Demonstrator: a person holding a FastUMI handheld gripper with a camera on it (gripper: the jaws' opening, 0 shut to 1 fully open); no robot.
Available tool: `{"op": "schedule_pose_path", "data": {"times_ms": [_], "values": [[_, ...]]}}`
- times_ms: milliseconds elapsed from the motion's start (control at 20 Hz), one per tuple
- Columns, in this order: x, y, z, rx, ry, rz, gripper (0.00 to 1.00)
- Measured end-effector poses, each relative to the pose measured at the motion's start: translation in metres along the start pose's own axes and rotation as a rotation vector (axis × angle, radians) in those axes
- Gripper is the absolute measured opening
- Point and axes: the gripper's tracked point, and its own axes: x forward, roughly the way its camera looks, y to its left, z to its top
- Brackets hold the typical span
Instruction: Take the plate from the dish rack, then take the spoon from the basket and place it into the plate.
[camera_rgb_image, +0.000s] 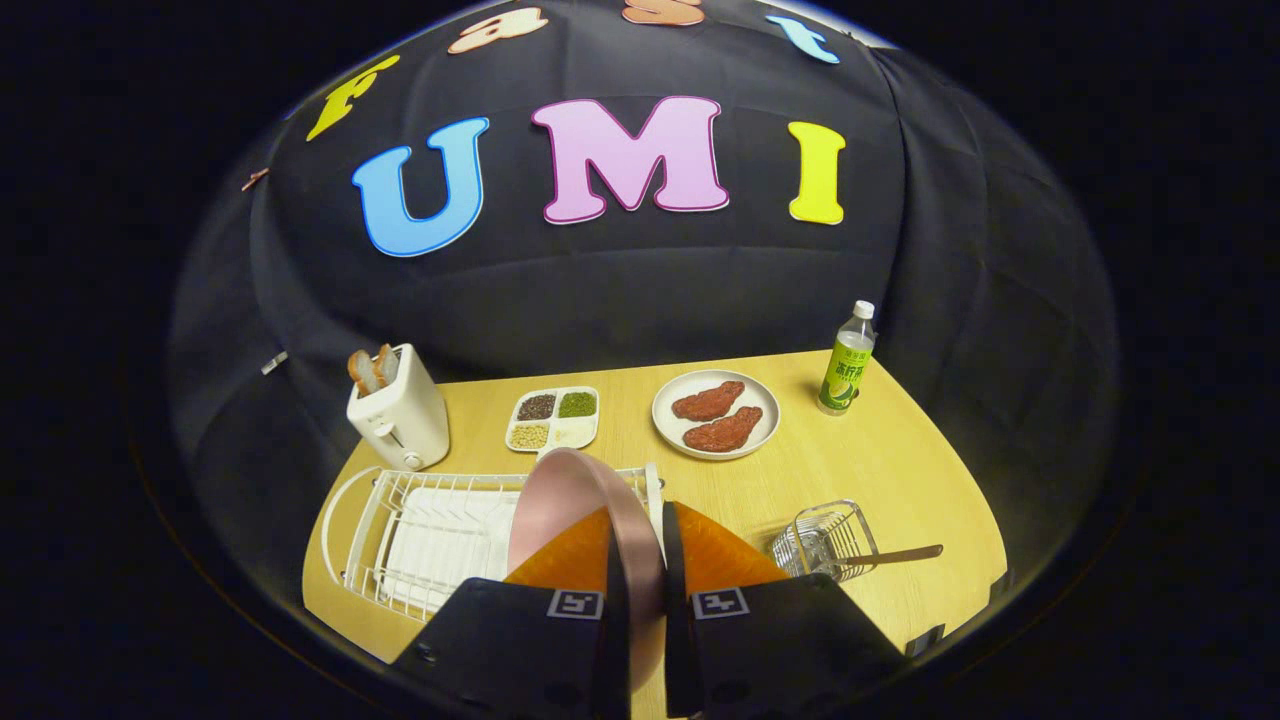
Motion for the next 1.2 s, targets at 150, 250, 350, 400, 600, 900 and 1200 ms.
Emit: {"op": "schedule_pose_path", "data": {"times_ms": [150,250,350,400,600,900,1200], "values": [[-0.032,-0.017,-0.009,-0.005,0.002,0.069,0.17],[-0.054,-0.028,-0.024,0.022,0.033,0.125,0.17],[-0.072,-0.044,-0.045,0.032,0.073,0.178,0.17],[-0.080,-0.055,-0.059,0.033,0.093,0.196,0.17],[-0.091,-0.104,-0.111,0.062,0.171,0.219,0.17],[-0.060,-0.147,-0.164,0.106,0.285,0.293,0.17],[-0.018,-0.157,-0.200,0.068,0.363,0.381,0.18]]}}
